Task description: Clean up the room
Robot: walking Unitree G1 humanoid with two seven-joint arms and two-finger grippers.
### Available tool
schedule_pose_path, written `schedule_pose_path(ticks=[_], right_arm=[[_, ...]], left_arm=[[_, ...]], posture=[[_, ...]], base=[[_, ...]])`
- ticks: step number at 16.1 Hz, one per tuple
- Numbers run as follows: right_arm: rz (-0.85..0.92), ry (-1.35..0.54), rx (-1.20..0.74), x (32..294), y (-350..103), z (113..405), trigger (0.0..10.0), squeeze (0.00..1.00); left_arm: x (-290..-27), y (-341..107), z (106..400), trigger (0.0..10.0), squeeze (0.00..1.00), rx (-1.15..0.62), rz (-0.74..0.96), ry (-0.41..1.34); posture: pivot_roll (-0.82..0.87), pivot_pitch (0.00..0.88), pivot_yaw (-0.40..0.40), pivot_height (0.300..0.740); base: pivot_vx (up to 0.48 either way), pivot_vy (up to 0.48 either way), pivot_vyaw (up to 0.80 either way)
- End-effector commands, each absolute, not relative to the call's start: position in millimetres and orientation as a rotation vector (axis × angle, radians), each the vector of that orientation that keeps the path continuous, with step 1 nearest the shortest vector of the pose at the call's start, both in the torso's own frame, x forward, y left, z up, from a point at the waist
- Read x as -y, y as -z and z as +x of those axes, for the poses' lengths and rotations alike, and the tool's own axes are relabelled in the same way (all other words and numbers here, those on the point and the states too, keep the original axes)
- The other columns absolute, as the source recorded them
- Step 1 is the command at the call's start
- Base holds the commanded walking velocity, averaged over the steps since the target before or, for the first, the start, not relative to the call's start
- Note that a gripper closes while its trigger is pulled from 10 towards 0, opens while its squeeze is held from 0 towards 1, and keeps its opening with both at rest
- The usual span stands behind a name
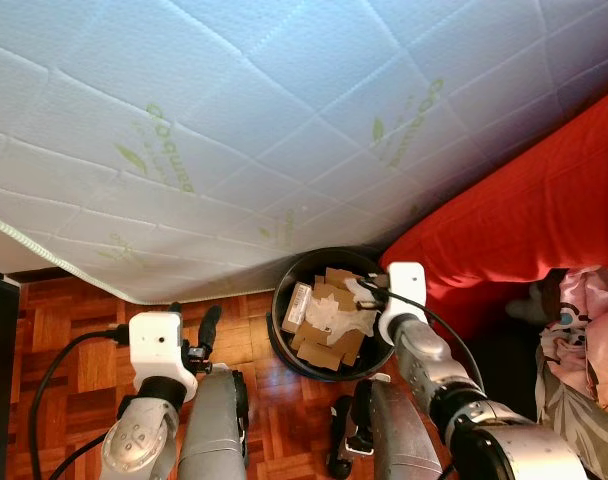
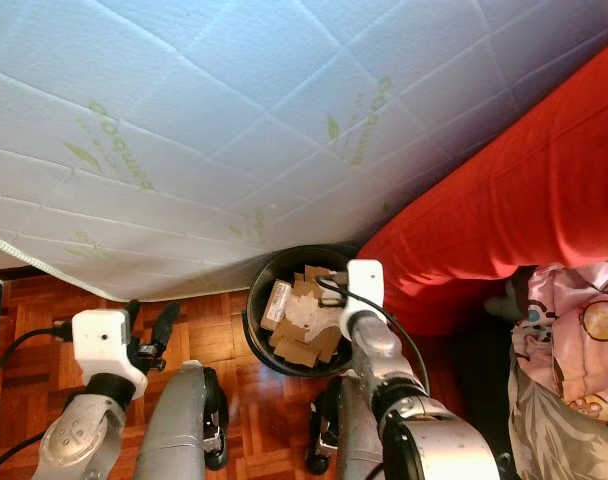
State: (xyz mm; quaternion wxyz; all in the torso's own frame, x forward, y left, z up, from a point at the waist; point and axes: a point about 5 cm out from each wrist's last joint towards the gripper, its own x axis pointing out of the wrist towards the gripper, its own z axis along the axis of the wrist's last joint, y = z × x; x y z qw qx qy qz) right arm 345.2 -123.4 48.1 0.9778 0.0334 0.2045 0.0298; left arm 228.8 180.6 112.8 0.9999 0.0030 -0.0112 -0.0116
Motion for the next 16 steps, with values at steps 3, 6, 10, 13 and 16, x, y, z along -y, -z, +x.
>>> schedule_pose_path(ticks=[3,6,10,13,16], right_arm=[[0.071,-0.056,-0.481,127,-31,333,10.0,0.82],[0.056,-0.053,-0.499,127,-28,331,10.0,0.8],[0.033,-0.097,-0.51,125,-27,330,10.0,0.82],[0.044,-0.155,-0.516,117,-25,328,10.0,0.82],[0.028,-0.242,-0.522,107,-23,325,10.0,1.0]], left_arm=[[-182,-107,222,10.0,0.0,-0.024,0.012,0.011],[-181,-106,221,10.0,0.0,-0.031,0.01,0.012],[-181,-106,222,10.0,0.0,-0.035,0.009,0.012],[-182,-107,222,10.0,0.0,-0.035,0.013,0.01],[-183,-107,222,10.0,0.0,-0.037,0.014,0.011]], posture=[[0.22,0.507,-0.105,0.642],[0.21,0.51,-0.105,0.642],[0.21,0.51,-0.104,0.642],[0.22,0.512,-0.1,0.642],[0.22,0.511,-0.099,0.642]], base=[[0.0,0.0,0.0],[0.0,0.0,0.0],[0.0,0.0,0.0],[0.0,0.0,0.0],[0.0,0.0,0.0]])
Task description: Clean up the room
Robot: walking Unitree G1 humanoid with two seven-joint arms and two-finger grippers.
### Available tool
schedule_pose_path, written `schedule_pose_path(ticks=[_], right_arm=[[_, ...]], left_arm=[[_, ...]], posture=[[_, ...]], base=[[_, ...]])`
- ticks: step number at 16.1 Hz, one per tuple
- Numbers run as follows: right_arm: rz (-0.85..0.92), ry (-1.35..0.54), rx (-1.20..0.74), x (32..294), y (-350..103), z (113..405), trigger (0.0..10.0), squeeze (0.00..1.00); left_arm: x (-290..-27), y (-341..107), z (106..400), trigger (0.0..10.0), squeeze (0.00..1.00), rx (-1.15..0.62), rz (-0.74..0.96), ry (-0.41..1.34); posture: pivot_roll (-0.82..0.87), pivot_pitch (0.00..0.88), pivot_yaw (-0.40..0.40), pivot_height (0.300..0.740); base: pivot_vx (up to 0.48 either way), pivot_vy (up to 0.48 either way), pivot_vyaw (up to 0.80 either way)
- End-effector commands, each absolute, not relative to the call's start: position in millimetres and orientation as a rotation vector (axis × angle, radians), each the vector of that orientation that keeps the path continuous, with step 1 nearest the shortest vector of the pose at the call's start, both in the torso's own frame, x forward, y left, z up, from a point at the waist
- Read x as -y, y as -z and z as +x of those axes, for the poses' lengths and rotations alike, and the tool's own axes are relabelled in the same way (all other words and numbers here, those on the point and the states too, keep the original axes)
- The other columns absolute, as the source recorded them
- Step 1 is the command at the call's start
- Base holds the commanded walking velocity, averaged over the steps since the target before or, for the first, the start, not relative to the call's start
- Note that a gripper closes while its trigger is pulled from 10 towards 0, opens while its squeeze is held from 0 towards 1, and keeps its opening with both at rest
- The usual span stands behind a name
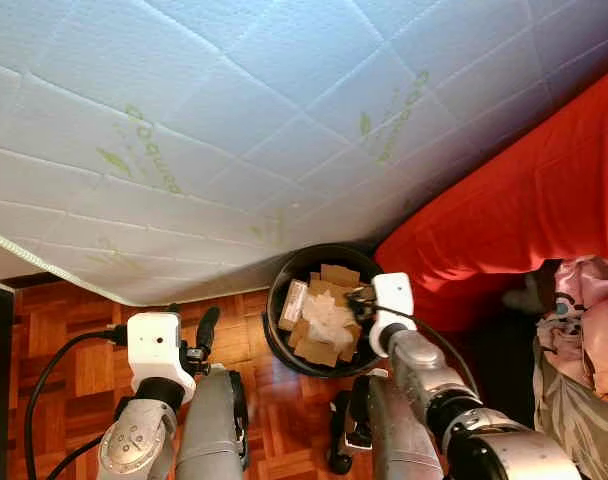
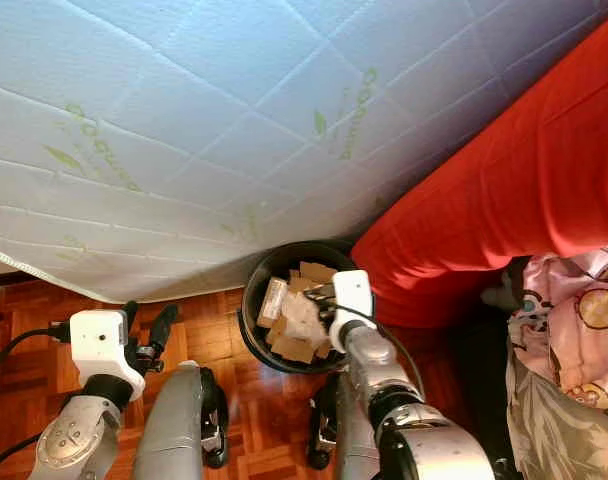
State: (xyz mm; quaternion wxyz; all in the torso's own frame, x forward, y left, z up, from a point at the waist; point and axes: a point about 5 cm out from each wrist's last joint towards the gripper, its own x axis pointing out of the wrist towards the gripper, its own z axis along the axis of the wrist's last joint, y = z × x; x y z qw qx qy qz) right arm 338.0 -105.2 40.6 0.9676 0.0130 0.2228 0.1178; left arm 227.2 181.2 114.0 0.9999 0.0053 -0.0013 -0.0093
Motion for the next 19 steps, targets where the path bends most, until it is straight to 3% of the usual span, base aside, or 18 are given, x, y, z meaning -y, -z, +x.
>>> schedule_pose_path(ticks=[1,2,3,8,13,16,19], right_arm=[[0.014,-0.245,-0.521,107,-23,325,10.0,1.0],[0.013,-0.238,-0.518,108,-24,325,10.0,0.39],[0.023,-0.224,-0.508,109,-25,326,10.0,0.0],[0.123,-0.129,-0.431,130,-25,325,10.0,0.0],[0.169,0.003,-0.431,157,-6,304,10.0,0.0],[0.188,0.047,-0.457,165,4,293,10.0,0.0],[0.168,0.087,-0.462,176,9,286,10.0,0.0]], left_arm=[[-182,-107,223,10.0,0.0,-0.037,0.014,0.012],[-182,-107,224,10.0,0.0,-0.037,0.013,0.014],[-181,-107,225,10.0,0.0,-0.037,0.013,0.017],[-185,-94,231,10.0,0.0,-0.073,0.007,0.024],[-188,-64,242,10.0,0.0,-0.163,0.008,0.092],[-193,-13,229,10.0,0.0,-0.349,0.044,0.233],[-224,17,206,10.0,0.0,-0.467,0.079,0.139]], posture=[[0.22,0.507,-0.097,0.642],[0.21,0.504,-0.096,0.642],[0.21,0.5,-0.096,0.642],[0.2,0.437,-0.082,0.642],[0.16,0.289,-0.036,0.642],[0.13,0.176,-0.001,0.642],[0.1,0.132,-0.006,0.642]], base=[[0.0,0.0,0.0],[0.0,0.0,0.0],[0.0,0.0,0.0],[0.0,0.0,0.0],[0.0,0.0,0.0],[0.0,0.0,0.0],[0.0,0.0,0.0]])
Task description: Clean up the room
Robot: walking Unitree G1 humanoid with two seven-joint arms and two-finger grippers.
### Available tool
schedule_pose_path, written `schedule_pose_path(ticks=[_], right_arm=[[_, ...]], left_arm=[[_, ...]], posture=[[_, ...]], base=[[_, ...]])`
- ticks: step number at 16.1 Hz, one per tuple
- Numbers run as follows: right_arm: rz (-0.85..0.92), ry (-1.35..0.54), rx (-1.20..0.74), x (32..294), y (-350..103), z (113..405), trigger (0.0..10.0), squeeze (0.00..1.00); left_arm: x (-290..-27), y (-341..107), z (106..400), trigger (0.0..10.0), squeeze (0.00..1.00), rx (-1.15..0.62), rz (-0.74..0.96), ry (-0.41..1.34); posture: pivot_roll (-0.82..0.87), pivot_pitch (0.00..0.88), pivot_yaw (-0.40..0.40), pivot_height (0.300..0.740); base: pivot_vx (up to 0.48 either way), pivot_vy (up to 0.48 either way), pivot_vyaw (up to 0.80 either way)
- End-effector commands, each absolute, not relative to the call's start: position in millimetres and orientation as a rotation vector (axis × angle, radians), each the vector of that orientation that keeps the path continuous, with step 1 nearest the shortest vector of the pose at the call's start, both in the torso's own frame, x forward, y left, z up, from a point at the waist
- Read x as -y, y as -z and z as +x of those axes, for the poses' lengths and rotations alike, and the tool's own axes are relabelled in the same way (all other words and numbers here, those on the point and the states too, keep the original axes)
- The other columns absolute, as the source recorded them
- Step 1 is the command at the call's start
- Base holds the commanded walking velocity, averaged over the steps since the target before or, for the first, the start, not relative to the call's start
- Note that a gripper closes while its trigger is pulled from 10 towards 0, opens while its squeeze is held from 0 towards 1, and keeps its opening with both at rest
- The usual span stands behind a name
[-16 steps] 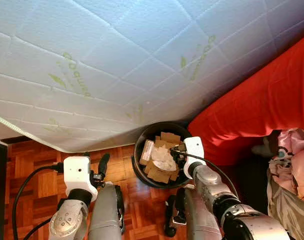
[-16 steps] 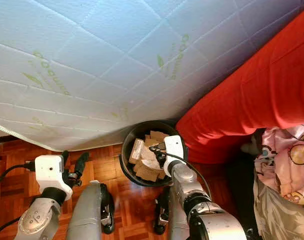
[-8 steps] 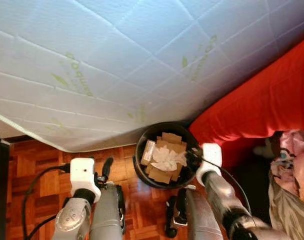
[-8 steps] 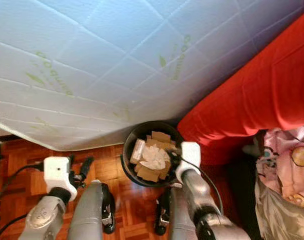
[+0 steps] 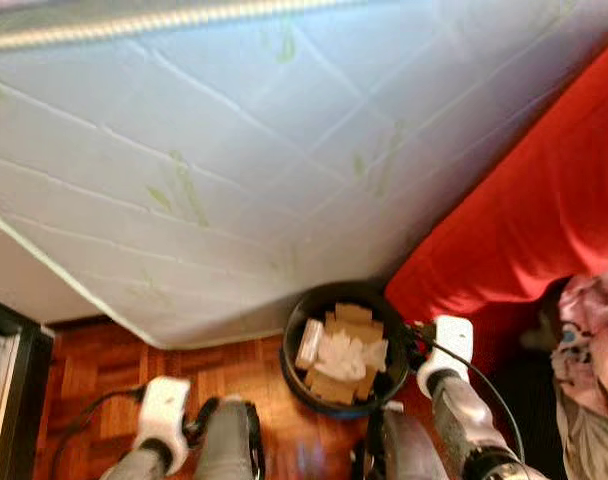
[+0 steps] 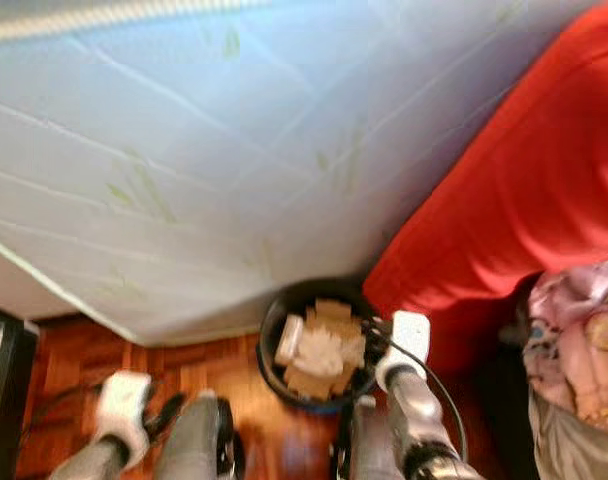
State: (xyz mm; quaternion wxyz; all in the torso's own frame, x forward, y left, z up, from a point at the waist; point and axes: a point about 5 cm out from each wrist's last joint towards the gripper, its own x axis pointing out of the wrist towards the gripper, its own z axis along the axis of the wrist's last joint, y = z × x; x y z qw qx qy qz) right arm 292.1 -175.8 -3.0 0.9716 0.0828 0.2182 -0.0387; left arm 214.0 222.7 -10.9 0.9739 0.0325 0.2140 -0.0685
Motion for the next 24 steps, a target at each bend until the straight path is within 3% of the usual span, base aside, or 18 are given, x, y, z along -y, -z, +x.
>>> schedule_pose_path(ticks=[1,3,5,6,12,13,17,20,24], right_arm=[[0.166,0.095,-0.451,180,8,286,10.0,0.0],[0.152,0.103,-0.388,189,0,289,10.0,0.0],[0.166,0.093,-0.336,190,-4,290,10.0,0.0],[0.171,0.082,-0.36,187,2,285,10.0,0.0],[0.178,0.097,-0.562,183,36,253,10.0,0.0],[0.155,0.1,-0.63,185,46,240,10.0,0.0],[0.145,0.127,-0.78,191,68,207,10.0,0.0],[0.118,0.086,-0.924,186,86,176,10.0,0.0],[0.157,0.047,-0.908,174,87,176,10.0,0.0]], left_arm=[[-231,15,207,10.0,0.0,-0.446,0.089,0.091],[-246,-13,231,10.0,0.0,-0.261,0.063,-0.062],[-234,-43,260,10.0,0.0,-0.094,0.021,-0.075],[-229,-39,265,10.0,0.0,-0.106,-0.012,-0.082],[-237,27,226,10.0,0.0,-0.461,-0.099,-0.136],[-231,49,206,10.0,0.0,-0.612,-0.081,-0.087],[-228,75,172,10.0,0.0,-0.803,-0.062,-0.098],[-218,87,154,10.0,0.0,-0.895,-0.031,-0.053],[-217,90,146,10.0,0.0,-0.919,0.0,-0.037]], posture=[[0.11,0.131,-0.012,0.642],[0.11,0.123,-0.041,0.642],[0.11,0.118,-0.06,0.642],[0.1,0.116,-0.061,0.647],[0.1,0.09,-0.047,0.717],[0.1,0.081,-0.046,0.732],[0.09,0.071,-0.044,0.74],[0.08,0.063,-0.05,0.74],[0.08,0.048,-0.041,0.74]], base=[[0.0,0.0,0.0],[0.0,0.0,0.0],[0.0,0.0,0.0],[0.0,0.0,0.0],[0.0,0.0,0.0],[0.0,0.0,0.0],[0.0,0.0,0.0],[0.0,0.0,0.0],[0.0,0.0,0.0]])
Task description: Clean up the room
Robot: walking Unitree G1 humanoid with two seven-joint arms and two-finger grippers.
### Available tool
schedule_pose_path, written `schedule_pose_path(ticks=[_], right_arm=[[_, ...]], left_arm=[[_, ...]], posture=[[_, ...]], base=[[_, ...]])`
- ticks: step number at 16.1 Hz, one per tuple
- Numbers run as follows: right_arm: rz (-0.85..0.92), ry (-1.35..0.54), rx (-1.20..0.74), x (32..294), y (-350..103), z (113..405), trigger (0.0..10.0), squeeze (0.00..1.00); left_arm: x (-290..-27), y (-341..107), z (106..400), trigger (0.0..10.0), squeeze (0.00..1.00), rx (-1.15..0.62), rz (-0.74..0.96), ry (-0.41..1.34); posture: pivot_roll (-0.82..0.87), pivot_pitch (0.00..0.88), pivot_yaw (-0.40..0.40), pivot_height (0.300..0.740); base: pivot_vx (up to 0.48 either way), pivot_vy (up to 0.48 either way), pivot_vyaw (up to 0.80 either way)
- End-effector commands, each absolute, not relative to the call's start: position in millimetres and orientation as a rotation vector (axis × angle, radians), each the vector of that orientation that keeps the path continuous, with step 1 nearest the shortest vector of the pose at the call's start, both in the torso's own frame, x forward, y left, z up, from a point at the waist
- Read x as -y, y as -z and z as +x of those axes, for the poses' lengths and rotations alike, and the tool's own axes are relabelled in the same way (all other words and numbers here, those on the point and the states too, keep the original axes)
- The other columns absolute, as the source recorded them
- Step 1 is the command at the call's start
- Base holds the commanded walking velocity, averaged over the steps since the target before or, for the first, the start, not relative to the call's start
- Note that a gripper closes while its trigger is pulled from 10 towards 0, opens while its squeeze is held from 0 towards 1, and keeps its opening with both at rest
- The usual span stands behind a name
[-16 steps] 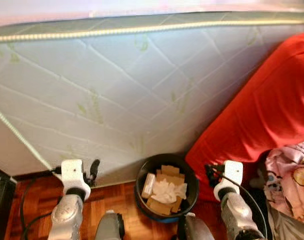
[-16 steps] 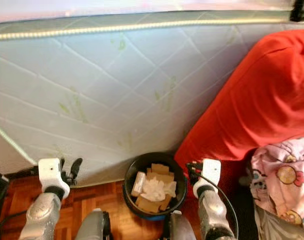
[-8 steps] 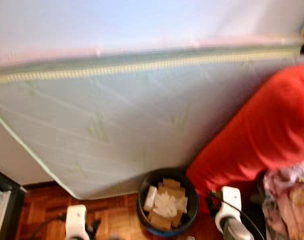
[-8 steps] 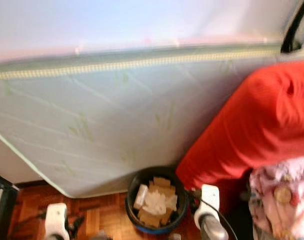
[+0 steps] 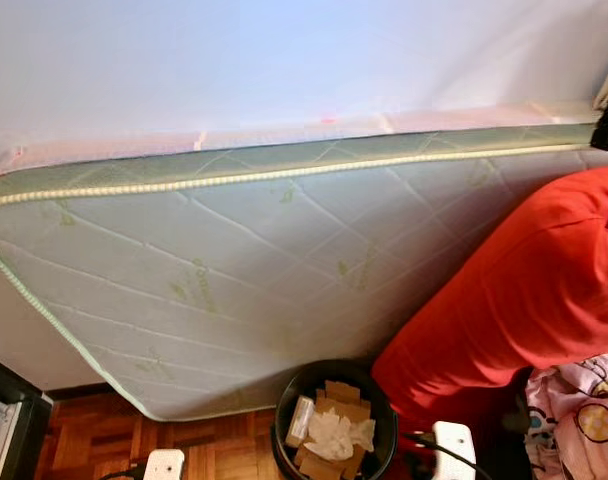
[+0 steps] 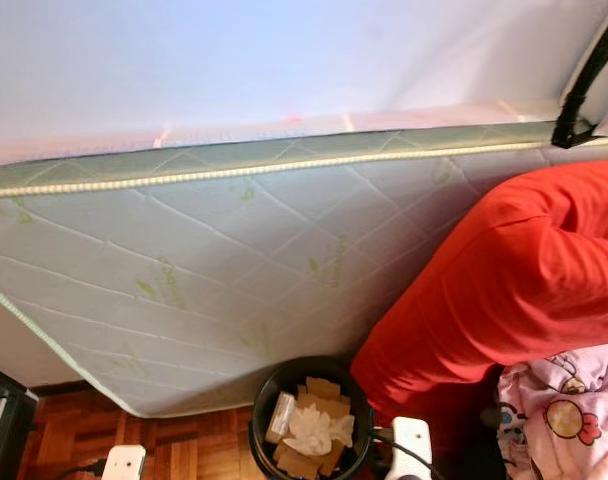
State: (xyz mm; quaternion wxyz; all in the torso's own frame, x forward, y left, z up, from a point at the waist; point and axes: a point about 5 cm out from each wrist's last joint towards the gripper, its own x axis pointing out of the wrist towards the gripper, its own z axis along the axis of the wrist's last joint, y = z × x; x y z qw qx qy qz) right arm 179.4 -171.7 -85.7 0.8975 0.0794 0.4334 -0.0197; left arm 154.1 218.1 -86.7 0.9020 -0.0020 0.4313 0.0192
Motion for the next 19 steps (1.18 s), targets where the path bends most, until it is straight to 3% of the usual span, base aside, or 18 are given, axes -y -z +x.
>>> schedule_pose_path(ticks=[1,13,19], right_arm=[[0.166,0.045,-0.902,172,87,177,10.0,0.0],[0.125,0.008,-0.925,167,86,180,10.0,0.0],[0.109,0.012,-0.938,168,87,178,10.0,0.0]], left_arm=[[-217,90,147,10.0,0.0,-0.922,0.0,-0.039],[-217,91,147,10.0,0.0,-0.931,-0.018,-0.07],[-218,90,148,10.0,0.0,-0.924,-0.02,-0.071]], posture=[[0.08,0.047,-0.041,0.74],[0.07,0.132,-0.054,0.74],[0.07,0.138,-0.056,0.74]], base=[[0.0,0.0,0.0],[0.0,0.0,0.0],[0.0,0.0,-0.7]])
